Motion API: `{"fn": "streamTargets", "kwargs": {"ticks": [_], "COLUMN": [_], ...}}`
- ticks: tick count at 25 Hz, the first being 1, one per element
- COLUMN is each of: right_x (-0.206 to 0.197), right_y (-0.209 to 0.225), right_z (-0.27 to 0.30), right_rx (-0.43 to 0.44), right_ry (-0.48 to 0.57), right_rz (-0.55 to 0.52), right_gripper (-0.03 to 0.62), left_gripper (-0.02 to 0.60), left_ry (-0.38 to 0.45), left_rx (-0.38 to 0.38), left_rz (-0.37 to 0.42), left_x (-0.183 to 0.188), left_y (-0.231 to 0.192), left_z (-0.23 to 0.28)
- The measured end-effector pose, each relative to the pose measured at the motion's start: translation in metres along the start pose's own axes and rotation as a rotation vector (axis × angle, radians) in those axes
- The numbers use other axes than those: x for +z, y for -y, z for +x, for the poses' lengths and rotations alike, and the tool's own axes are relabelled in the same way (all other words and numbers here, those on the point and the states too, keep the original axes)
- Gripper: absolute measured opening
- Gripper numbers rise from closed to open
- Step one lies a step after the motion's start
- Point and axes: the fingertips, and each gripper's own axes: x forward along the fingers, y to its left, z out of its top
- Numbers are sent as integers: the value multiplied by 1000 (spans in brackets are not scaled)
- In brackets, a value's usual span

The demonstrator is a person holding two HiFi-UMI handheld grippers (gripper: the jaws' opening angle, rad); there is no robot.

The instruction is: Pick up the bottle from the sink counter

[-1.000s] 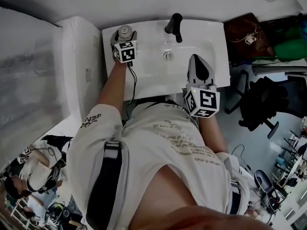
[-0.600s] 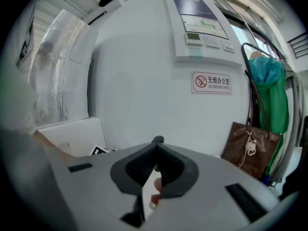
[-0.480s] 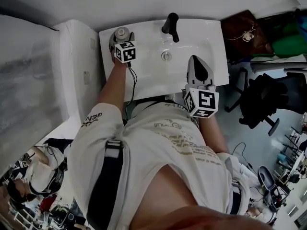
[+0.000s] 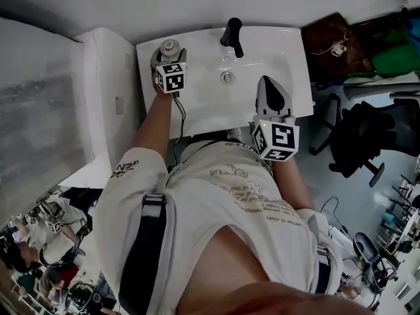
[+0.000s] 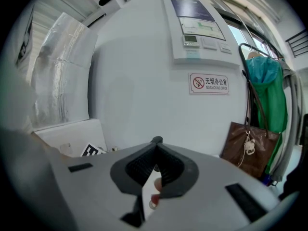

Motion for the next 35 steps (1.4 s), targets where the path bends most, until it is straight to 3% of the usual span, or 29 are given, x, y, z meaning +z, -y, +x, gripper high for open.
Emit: {"fn": "streamTargets", "kwargs": {"ticks": [18, 27, 35], "right_x": [13, 16, 26], "right_y": [-10, -12, -11], "right_z": [-9, -7, 1], "right_rx": [103, 143, 161], "right_ry": [70, 95, 129], "right_rz": [24, 44, 68], "right_gripper": [21, 21, 21], "left_gripper": [345, 345, 345], "left_ry": [183, 221, 239], "left_rx": [-30, -29, -57], "left_rz": [74, 85, 80], "left_x": [87, 136, 154], "left_y": [30, 51, 82], "left_z": [-99, -160, -196]}}
